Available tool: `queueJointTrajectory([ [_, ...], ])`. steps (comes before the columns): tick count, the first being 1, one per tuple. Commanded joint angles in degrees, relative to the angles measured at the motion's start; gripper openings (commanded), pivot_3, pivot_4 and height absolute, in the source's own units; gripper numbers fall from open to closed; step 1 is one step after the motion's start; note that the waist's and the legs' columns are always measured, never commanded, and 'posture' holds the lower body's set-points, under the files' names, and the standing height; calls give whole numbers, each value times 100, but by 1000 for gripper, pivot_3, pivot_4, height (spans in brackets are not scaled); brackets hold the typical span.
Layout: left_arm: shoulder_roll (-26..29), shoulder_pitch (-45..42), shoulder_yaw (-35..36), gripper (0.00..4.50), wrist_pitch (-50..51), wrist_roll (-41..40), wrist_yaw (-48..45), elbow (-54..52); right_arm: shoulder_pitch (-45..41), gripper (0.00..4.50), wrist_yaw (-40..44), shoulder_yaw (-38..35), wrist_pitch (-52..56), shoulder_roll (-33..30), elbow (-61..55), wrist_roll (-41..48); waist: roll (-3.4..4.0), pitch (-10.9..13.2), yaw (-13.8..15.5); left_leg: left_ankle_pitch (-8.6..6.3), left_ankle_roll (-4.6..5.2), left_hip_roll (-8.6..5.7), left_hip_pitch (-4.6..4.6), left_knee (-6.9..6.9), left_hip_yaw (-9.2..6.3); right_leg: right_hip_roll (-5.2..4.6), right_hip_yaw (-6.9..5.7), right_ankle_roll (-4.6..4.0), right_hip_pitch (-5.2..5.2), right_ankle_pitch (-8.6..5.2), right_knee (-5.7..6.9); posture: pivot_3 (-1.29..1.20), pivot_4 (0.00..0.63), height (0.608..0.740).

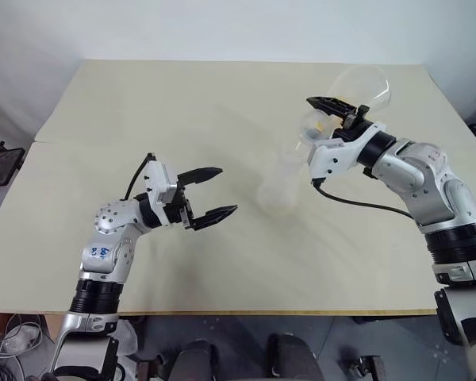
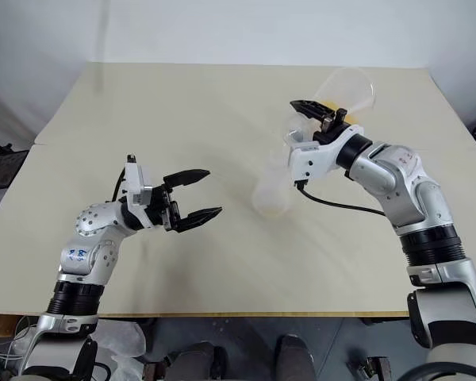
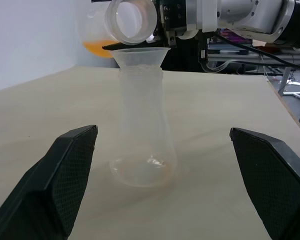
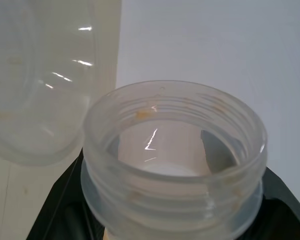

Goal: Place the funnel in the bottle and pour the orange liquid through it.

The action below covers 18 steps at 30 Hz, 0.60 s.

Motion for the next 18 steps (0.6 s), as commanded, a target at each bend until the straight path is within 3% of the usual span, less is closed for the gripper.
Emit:
queueJointTrajectory([
  [1,-31,44,41,4500,-101,-56,-30,-161,-189,2462,-146,-40,-84,-127,-145,-55,0,0,0,0,0,0,0,0,0,0,0,0,0,0,0,0,150,740],
  [18,-49,26,44,4500,-147,-45,-11,-117,-255,2462,-483,66,-121,-177,-67,-472,0,0,-1,0,0,0,0,0,0,0,0,0,0,0,0,0,150,740],
])
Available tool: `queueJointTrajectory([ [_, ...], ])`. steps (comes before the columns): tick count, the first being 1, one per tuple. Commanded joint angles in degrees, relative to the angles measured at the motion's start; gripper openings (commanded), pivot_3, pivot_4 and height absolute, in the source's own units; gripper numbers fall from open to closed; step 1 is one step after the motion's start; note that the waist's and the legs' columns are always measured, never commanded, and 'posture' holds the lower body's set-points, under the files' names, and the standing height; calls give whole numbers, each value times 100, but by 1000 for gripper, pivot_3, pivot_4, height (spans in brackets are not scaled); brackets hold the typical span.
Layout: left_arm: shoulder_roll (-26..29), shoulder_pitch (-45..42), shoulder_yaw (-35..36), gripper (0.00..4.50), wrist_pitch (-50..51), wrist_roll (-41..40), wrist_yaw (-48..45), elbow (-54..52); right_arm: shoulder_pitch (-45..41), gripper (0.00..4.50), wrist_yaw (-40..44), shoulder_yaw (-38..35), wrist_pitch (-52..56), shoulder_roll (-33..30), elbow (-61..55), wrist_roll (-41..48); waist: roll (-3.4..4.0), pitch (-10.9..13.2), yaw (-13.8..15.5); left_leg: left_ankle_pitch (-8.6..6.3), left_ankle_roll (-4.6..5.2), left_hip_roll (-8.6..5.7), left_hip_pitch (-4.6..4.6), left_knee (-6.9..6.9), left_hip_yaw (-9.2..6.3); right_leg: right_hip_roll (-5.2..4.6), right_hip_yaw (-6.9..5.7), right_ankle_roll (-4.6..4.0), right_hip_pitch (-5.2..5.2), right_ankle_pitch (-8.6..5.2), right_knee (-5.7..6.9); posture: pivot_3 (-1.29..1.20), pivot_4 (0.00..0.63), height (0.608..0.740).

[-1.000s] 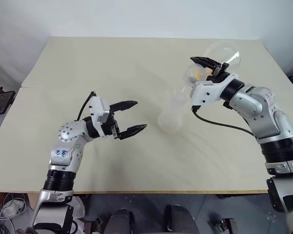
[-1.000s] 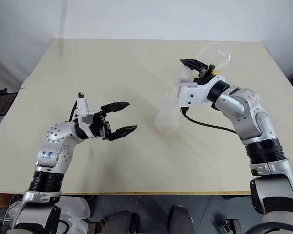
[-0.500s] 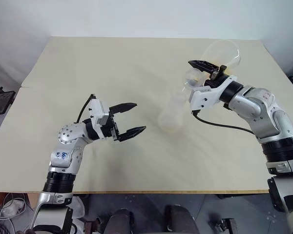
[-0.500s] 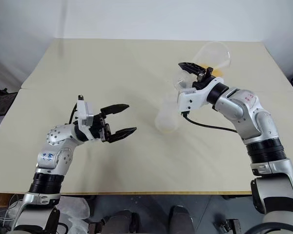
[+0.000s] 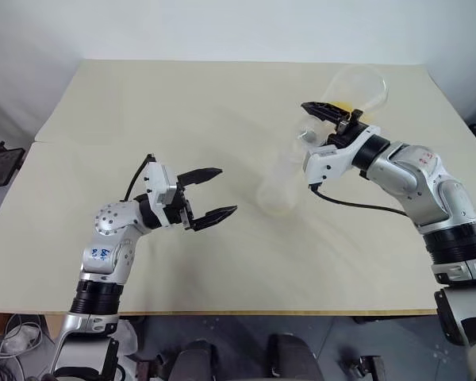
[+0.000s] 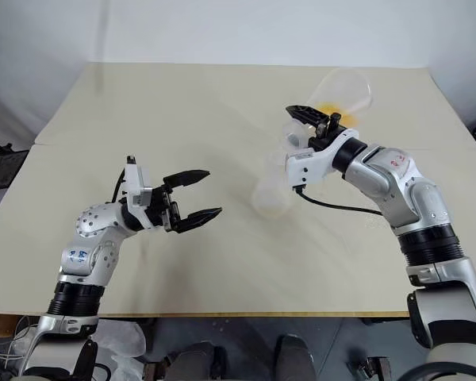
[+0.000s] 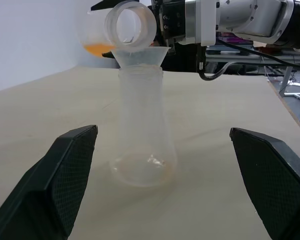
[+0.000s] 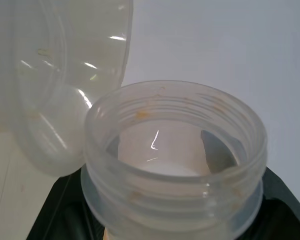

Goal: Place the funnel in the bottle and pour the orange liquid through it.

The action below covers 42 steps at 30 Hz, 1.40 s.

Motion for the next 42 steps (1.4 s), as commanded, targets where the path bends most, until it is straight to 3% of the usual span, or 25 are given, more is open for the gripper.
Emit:
queueJointTrajectory([
  [1,-33,-5,44,4500,-98,-44,-15,-133,-230,2462,-184,-102,-36,-155,-92,-49,0,0,0,0,0,0,0,0,0,0,0,0,0,0,0,0,150,740],
  [42,-207,-42,25,4500,-108,-14,139,-187,-490,2462,-679,19,-220,-245,-3,-686,0,0,1,0,0,0,0,0,1,0,1,0,0,0,0,0,150,740],
])
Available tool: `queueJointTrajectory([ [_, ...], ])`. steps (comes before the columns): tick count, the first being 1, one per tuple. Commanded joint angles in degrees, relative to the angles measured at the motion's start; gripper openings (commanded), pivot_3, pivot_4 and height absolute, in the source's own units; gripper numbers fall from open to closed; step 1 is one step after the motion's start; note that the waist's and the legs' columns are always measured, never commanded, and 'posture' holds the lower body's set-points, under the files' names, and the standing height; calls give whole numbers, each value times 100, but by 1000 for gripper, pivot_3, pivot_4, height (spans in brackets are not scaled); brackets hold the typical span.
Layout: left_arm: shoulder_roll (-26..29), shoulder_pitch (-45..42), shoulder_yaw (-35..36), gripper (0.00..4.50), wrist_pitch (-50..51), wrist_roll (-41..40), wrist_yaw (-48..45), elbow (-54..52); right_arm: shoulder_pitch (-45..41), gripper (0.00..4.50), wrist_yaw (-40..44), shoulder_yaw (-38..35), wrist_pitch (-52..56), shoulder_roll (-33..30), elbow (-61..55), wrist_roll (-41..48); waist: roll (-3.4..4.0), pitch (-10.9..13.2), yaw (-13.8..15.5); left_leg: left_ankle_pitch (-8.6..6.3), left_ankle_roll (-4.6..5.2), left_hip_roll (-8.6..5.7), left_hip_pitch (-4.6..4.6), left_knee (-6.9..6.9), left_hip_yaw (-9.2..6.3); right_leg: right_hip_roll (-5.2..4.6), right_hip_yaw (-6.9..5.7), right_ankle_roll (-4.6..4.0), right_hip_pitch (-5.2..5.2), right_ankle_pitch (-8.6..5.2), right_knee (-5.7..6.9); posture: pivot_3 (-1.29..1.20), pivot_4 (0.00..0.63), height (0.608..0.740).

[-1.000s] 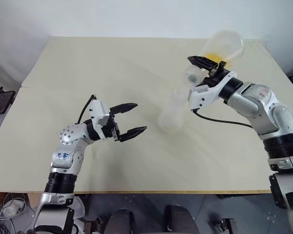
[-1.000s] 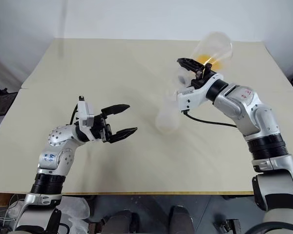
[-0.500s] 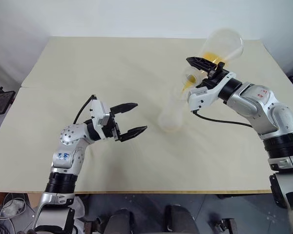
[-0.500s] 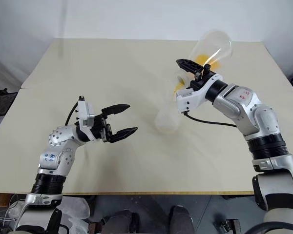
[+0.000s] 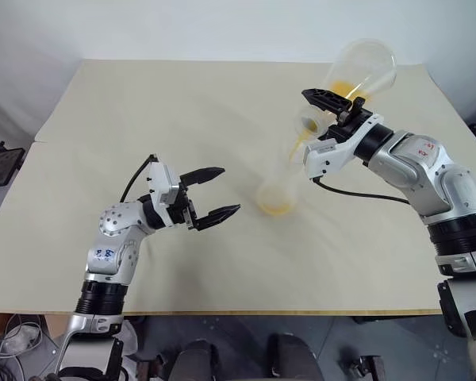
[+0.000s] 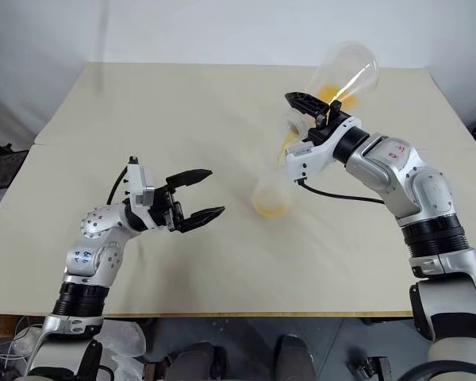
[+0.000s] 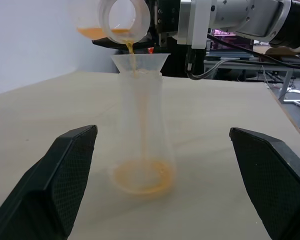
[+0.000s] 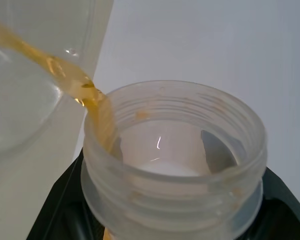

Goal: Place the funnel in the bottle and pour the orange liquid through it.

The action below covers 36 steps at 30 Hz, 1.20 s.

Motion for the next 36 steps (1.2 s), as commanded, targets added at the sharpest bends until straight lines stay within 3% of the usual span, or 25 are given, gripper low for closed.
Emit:
queueJointTrajectory([
  [1,-35,-44,25,4500,-104,-16,38,-188,-153,2462,-149,-57,-36,-140,-129,13,0,0,0,0,0,0,0,0,0,0,0,0,0,0,0,0,150,740],
  [36,-169,-40,-4,4500,-141,9,142,-179,-112,2462,-288,28,-70,-210,-243,-131,0,0,0,0,0,0,0,0,0,0,0,0,0,0,0,0,150,740],
])
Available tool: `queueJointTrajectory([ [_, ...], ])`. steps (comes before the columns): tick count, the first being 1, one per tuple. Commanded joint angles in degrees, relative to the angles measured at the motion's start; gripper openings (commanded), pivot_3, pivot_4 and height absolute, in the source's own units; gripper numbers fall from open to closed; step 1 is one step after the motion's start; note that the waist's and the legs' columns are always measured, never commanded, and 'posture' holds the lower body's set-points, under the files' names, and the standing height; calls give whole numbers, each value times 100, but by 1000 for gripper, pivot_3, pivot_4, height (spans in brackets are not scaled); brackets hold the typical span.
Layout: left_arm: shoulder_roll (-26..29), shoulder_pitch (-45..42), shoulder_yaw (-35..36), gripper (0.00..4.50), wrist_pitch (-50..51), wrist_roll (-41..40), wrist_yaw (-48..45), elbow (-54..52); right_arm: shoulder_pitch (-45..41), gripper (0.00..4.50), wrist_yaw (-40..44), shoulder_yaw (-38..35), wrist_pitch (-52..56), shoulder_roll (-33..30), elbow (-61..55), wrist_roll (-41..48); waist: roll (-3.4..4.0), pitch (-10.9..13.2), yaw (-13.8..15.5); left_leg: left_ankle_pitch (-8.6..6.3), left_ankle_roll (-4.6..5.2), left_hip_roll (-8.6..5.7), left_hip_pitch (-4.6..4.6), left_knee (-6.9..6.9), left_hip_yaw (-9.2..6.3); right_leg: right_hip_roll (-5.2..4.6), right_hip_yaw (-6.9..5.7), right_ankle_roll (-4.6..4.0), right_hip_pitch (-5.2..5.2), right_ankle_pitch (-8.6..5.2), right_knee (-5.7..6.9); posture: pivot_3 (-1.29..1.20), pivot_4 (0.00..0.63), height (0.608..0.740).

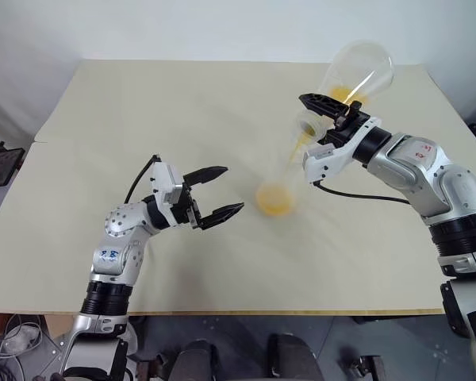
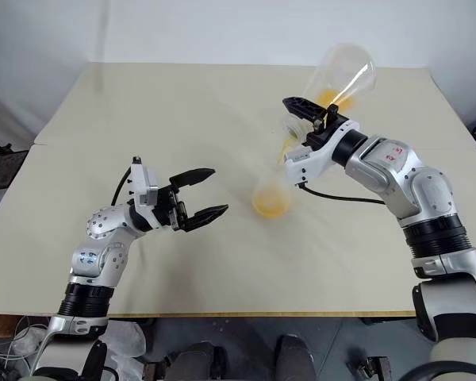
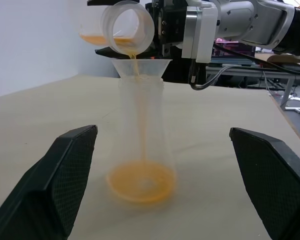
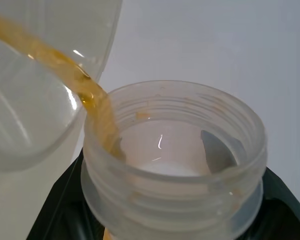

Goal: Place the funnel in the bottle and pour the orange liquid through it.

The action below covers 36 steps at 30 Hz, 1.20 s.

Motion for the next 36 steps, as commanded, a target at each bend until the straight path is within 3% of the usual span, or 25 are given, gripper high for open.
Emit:
queueJointTrajectory([
  [1,-15,-40,26,4500,-119,4,28,-175,-115,2462,-178,-135,16,-102,-229,36,0,0,0,0,0,0,0,0,0,0,0,0,0,0,0,0,150,740],
  [36,-212,-9,-5,4500,-180,0,135,-171,-158,2462,-248,-81,-120,-249,-196,-7,0,0,0,0,0,0,0,0,0,0,0,0,0,0,0,0,150,740],
])
